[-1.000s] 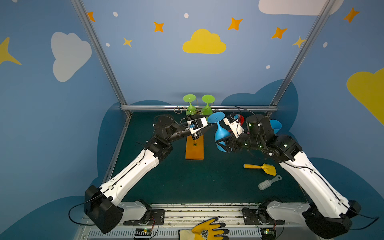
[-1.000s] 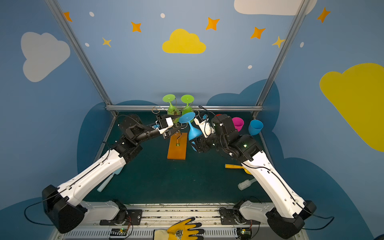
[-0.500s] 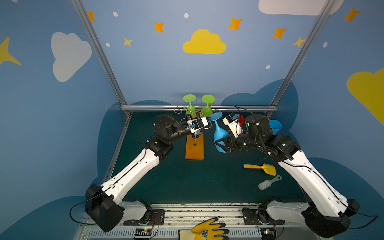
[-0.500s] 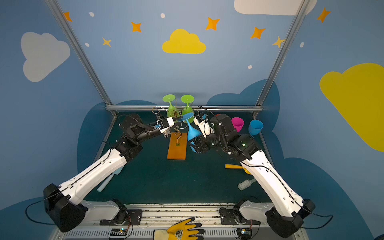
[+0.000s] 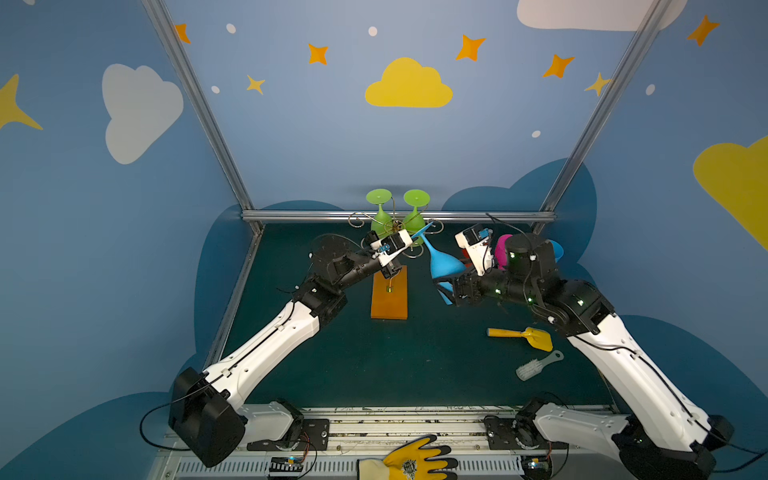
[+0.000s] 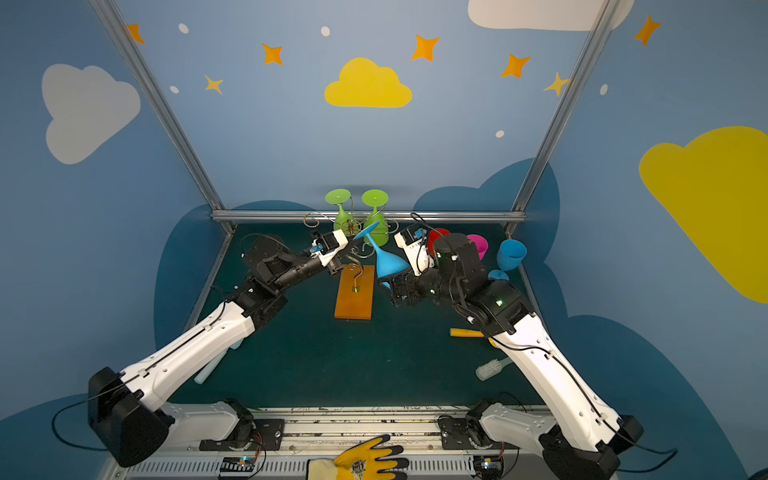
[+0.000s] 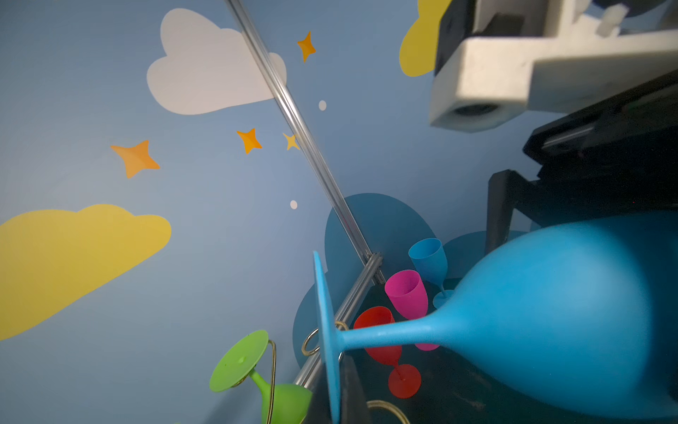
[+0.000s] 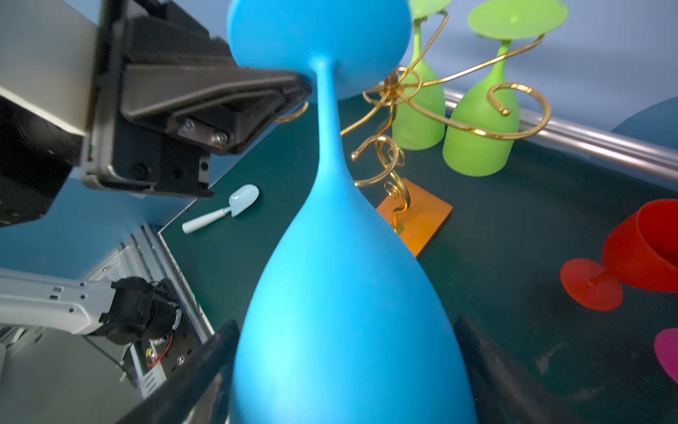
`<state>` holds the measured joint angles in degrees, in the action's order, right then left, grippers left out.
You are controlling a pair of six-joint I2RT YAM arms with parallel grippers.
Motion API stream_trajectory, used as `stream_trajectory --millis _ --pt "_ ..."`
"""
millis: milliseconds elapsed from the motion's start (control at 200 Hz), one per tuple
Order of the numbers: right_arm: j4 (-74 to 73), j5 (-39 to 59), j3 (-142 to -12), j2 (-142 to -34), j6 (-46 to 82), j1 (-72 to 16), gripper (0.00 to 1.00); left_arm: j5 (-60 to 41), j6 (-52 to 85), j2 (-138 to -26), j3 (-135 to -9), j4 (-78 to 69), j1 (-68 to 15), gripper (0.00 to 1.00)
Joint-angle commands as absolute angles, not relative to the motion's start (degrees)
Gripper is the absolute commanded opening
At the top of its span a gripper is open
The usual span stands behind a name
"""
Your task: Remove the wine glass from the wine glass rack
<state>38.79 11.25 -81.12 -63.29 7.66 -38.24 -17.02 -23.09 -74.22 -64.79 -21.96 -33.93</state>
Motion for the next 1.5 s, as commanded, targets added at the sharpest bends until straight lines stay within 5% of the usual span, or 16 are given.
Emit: stream_trajectory --millis 0,511,1231,1497 --pt "31.7 12.8 -79.1 -60.6 9.5 -36.8 0.89 -9.1 -15.4 -72.1 -65.3 -23.7 -34.0 0.03" --pt "22.0 18.7 -70.7 -47.6 15.2 -25.7 0.84 -7.4 5.4 -69.3 -65.3 -16.9 -28.4 0.03" --pt "11.1 24.1 -74.0 -60.9 21.5 -24.9 0.6 -11.2 7.8 -69.2 -64.5 -17.4 -27.9 0.03" --pt "7.2 27.4 -75.0 -65.0 23.5 -24.9 0.31 -12.9 8.8 -69.6 -64.6 -16.4 -27.9 0.03"
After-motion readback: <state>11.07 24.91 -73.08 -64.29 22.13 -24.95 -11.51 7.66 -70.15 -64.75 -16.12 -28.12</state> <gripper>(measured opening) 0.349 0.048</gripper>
